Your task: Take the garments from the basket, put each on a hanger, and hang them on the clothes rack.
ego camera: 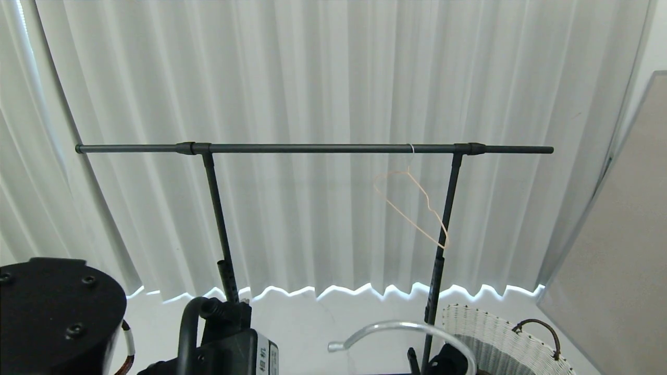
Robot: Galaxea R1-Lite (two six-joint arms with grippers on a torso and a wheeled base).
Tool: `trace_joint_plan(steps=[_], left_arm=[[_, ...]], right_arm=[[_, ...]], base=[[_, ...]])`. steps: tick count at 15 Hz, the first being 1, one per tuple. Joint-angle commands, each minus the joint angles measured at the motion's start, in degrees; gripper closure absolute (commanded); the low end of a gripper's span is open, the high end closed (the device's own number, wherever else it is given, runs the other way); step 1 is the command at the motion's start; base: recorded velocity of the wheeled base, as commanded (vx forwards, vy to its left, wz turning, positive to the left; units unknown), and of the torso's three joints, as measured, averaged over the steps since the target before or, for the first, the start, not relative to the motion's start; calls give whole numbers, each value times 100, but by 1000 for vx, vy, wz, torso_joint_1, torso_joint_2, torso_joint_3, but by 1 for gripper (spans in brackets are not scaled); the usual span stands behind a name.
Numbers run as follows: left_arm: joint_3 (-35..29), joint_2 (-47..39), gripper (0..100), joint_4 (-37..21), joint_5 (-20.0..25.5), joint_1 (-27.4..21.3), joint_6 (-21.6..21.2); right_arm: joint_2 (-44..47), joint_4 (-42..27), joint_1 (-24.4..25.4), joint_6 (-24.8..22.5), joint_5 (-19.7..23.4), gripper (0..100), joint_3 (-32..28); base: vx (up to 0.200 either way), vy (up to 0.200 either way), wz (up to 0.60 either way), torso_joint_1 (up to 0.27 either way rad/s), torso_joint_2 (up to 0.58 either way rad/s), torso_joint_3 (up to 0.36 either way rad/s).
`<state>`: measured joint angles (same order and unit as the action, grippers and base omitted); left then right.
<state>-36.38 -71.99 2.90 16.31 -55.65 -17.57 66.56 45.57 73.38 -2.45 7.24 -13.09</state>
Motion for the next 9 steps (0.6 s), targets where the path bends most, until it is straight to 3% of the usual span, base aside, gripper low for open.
trace_joint_plan(steps=[1, 5, 7, 9], left_arm=[[8, -8, 100, 0, -14, 63, 8], [403, 35, 100, 0, -40, 406, -1], [641, 115, 100, 0, -480, 661, -1], [755, 176, 100, 0, -981, 924, 25]], right_arm=[[32, -30, -7, -1, -39, 0, 17], [59, -118, -482, -282, -540, 0, -18], [68, -127, -842, -282, -548, 0, -9], [182, -136, -860, -265, -531, 0, 35]], base=[[0, 0, 0, 0, 0, 0], [0, 0, 0, 0, 0, 0], [0, 0, 0, 0, 0, 0], [0, 0, 0, 0, 0, 0]])
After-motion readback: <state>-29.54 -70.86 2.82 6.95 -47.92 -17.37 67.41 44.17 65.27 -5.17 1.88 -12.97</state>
